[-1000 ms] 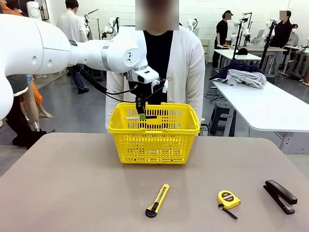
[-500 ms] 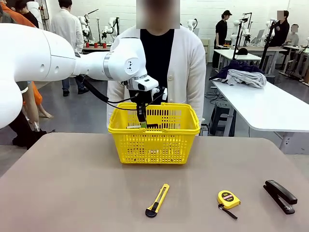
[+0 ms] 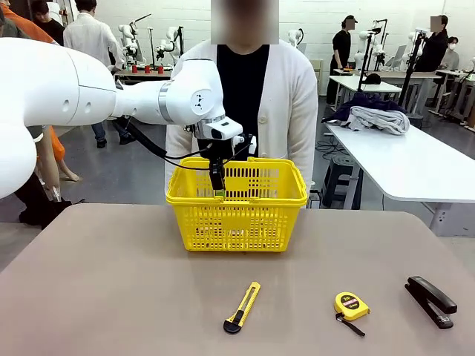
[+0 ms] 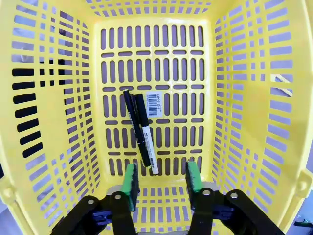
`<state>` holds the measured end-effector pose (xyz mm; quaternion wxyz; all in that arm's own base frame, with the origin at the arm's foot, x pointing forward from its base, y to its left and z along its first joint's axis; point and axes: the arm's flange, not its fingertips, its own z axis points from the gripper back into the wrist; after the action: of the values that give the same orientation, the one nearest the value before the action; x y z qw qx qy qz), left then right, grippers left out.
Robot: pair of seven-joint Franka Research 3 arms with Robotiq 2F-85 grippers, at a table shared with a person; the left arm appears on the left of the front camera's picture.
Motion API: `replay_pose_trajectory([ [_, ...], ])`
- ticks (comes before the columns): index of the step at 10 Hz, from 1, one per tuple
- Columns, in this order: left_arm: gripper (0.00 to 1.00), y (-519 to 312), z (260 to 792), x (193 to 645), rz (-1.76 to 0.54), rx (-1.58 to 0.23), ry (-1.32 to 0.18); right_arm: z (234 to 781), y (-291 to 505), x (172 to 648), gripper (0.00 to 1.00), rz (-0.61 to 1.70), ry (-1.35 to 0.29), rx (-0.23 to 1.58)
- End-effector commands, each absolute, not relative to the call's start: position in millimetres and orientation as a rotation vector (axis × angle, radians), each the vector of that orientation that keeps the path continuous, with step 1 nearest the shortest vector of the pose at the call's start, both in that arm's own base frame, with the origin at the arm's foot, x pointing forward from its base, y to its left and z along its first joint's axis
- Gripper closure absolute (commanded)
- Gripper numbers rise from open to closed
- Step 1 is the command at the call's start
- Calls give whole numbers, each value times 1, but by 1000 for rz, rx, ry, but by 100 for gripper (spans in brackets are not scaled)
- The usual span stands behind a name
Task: Place the items the person wants into the basket.
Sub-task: Pick up the item the person points to and place it in the Market Basket.
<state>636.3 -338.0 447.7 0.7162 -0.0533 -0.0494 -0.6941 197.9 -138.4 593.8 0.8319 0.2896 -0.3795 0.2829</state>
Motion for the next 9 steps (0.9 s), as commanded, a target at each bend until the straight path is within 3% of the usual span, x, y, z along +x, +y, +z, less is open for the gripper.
replay_pose_trajectory([
  [1, 6, -339, 453, 644, -1545, -152, -106, 593, -137, 199, 0, 615, -816, 633],
  [2, 0, -340, 454, 644, -1549, -154, -104, 593, -137, 199, 0, 615, -816, 633],
  [9, 0, -333, 473, 626, -1545, -162, -97, 593, -137, 199, 0, 615, -816, 633],
])
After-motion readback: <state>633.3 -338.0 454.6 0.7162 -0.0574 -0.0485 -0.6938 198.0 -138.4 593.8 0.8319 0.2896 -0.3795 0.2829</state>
